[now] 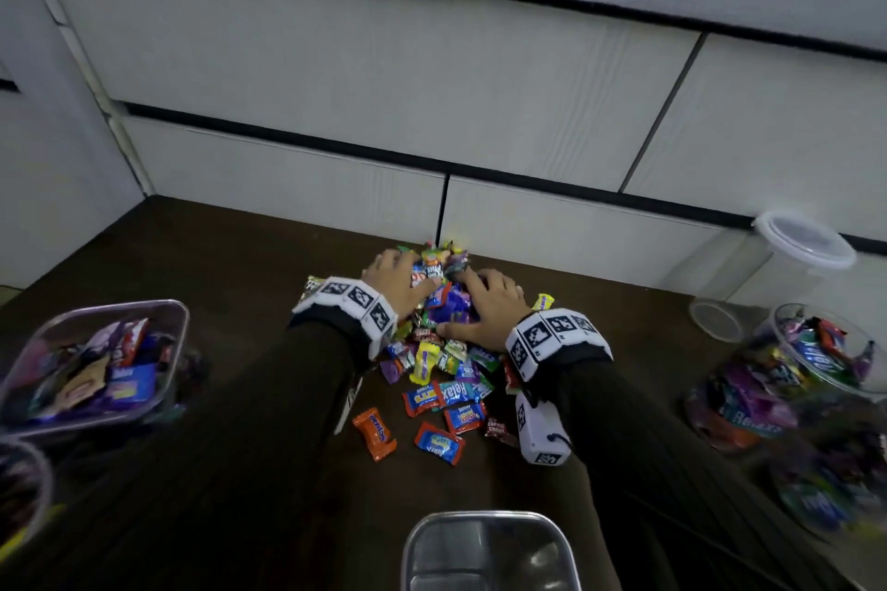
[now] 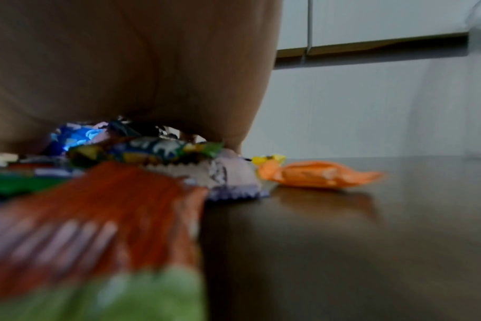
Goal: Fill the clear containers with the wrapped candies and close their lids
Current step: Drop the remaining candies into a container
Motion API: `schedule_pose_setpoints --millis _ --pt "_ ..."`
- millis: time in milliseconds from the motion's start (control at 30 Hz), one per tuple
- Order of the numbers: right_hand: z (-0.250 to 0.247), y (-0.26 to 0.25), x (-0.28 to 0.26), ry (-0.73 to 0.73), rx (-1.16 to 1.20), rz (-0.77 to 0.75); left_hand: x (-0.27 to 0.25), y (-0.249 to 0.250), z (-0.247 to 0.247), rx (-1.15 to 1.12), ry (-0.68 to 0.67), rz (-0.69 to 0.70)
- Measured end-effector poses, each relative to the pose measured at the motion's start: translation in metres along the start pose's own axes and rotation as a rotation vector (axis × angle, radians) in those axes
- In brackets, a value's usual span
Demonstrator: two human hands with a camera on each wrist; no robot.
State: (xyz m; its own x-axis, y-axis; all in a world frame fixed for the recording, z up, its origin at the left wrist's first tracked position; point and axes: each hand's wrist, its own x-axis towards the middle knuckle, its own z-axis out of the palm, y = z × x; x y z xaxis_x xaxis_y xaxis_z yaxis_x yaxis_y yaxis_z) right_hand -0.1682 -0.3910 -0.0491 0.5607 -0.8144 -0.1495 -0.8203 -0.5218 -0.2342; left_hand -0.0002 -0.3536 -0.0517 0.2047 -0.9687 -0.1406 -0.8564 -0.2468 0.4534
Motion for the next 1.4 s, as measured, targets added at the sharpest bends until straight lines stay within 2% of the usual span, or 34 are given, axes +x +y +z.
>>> schedule_pose_setpoints --millis 267,367,500,667,833,933,1067,1233,1400 --pt "-0.009 0.011 -0.063 -0.004 0.166 -0.061 -0.059 -0.007 0.001 -0.291 -0.135 0.119" --pt "-0.006 0.004 -0.071 0.001 0.166 -0.062 -0.067 -0.002 0.006 -0.098 -0.190 0.160" --pt "0.008 -0.004 -0.073 -0.044 -0.042 -0.054 -0.067 0.008 0.015 0.201 -0.136 0.204" --pt "0.009 -0.001 -0.074 0.025 -0.125 -0.016 -0.065 0.008 0.013 0.246 -0.085 0.172" --pt "0.008 -0.006 -0.071 -0.027 0.001 -0.003 -0.065 0.012 0.007 0.280 -0.107 0.153" --pt "0.005 -0.007 -0.069 -0.059 0.029 -0.010 -0.068 0.014 0.002 0.332 -0.058 0.141" --pt "-0.003 -0.006 -0.071 -0.075 0.080 -0.038 -0.076 0.015 -0.001 0.366 0.079 0.172" --pt "-0.017 -0.001 -0.085 0.037 0.136 -0.040 -0.091 0.016 -0.007 0.284 0.190 0.196" --pt "-0.039 -0.002 -0.107 0.115 0.125 -0.057 -0.105 0.023 -0.025 0.175 0.268 0.163"
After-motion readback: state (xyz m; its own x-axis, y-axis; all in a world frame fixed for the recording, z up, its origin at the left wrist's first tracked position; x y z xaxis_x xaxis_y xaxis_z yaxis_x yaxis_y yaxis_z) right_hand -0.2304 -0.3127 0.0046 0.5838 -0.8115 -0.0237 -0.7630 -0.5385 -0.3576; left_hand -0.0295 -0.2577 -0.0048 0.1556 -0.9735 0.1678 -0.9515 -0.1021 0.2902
